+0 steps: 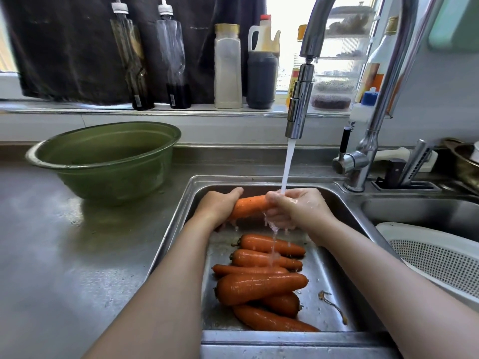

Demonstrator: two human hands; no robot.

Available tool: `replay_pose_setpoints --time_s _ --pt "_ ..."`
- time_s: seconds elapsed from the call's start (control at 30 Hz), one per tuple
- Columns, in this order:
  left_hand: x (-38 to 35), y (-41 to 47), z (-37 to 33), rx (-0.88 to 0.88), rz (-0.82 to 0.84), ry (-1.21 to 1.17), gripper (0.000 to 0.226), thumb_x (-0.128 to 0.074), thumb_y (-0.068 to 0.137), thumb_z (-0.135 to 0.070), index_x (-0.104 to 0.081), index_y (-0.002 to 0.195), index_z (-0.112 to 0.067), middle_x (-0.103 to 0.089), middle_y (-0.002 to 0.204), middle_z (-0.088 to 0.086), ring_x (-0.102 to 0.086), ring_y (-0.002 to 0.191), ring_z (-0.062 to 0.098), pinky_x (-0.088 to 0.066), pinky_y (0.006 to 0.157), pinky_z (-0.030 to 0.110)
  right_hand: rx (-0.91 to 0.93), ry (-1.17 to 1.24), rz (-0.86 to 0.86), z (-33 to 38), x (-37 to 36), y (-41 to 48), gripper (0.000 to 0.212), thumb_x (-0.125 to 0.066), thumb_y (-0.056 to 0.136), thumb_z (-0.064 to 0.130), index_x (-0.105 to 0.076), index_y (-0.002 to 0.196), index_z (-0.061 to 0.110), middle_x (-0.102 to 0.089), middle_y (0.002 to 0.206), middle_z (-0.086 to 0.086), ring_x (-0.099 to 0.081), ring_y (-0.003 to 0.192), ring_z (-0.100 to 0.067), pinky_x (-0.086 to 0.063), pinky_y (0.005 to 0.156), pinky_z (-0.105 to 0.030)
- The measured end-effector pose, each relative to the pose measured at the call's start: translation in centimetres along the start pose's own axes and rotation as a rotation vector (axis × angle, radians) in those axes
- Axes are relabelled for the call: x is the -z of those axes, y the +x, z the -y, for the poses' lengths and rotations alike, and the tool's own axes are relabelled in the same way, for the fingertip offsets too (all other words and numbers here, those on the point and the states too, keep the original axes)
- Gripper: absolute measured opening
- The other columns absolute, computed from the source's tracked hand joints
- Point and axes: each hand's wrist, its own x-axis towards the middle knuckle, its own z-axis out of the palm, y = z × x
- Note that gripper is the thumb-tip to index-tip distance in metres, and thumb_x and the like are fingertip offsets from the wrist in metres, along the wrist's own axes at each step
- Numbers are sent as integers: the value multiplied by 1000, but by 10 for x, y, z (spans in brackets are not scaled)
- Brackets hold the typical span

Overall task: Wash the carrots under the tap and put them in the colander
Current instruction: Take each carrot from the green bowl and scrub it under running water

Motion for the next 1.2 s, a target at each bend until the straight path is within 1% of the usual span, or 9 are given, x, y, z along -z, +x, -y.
replay_pose_setpoints --time_s 0.1,0.2,0.27,0.43,0.57,0.7,0.93,1.1,1.2 --pt "2 4 7 77 11 -26 60 -58 88 -66 -72 98 -9 -74 83 13 -67 66 28 -50 61 31 -83 17 209 2 8 -1 25 -57 106 21 -69 120 5 -79 99 -16 -78 94 -27 -65 77 -38" --pt "2 5 9 106 27 -22 57 -59 88 -63 -71 103 -10 -72 89 13 -67 72 29 -47 61 31 -121 38 373 1 17 -2 26 -47 110 15 -66 126 6 -77 110 -19 -76 105 -30 -65 81 -41" --pt "1 2 7 87 27 3 52 -57 92 -60 -70 102 -10 -70 90 12 -67 76 28 -46 60 30 -116 29 337 0 17 -2 25 -50 109 15 -67 124 5 -78 107 -19 -77 101 -30 -65 80 -41" --pt "-3 -1 2 47 30 30 54 -52 96 -60 -70 100 -10 -70 90 11 -68 79 27 -44 61 28 -23 -63 53 -5 6 1 24 -72 97 25 -74 114 7 -80 86 -10 -79 82 -23 -65 72 -36" --pt "-2 0 4 69 3 17 50 -54 94 -59 -69 96 -12 -69 87 8 -67 78 25 -44 63 27 -104 -18 131 -4 8 3 26 -61 104 25 -72 116 5 -80 93 -14 -79 88 -27 -65 71 -37" --pt "-1 0 4 71 -3 12 43 -54 97 -53 -63 82 -14 -65 81 7 -61 70 23 -42 61 27 -182 43 262 -3 16 2 27 -49 109 23 -66 123 8 -78 104 -18 -77 99 -31 -65 81 -45" --pt "-5 0 0 57 -3 0 48 -51 97 -56 -68 95 -11 -68 88 8 -66 79 25 -41 57 28 -81 13 50 -3 3 2 31 -76 93 24 -70 115 4 -79 86 -14 -79 80 -27 -63 63 -33" --pt "0 4 7 96 -7 -52 51 -56 90 -58 -71 92 -9 -73 82 13 -66 64 28 -49 62 31 -156 79 280 -3 16 4 25 -59 104 16 -67 124 5 -78 108 -17 -76 103 -29 -64 85 -43" --pt "-1 6 10 114 13 -63 51 -58 90 -59 -71 93 -10 -74 83 13 -67 67 29 -49 65 31 -161 141 408 -4 25 3 27 -49 107 10 -63 129 5 -75 118 -19 -73 113 -30 -65 82 -39"
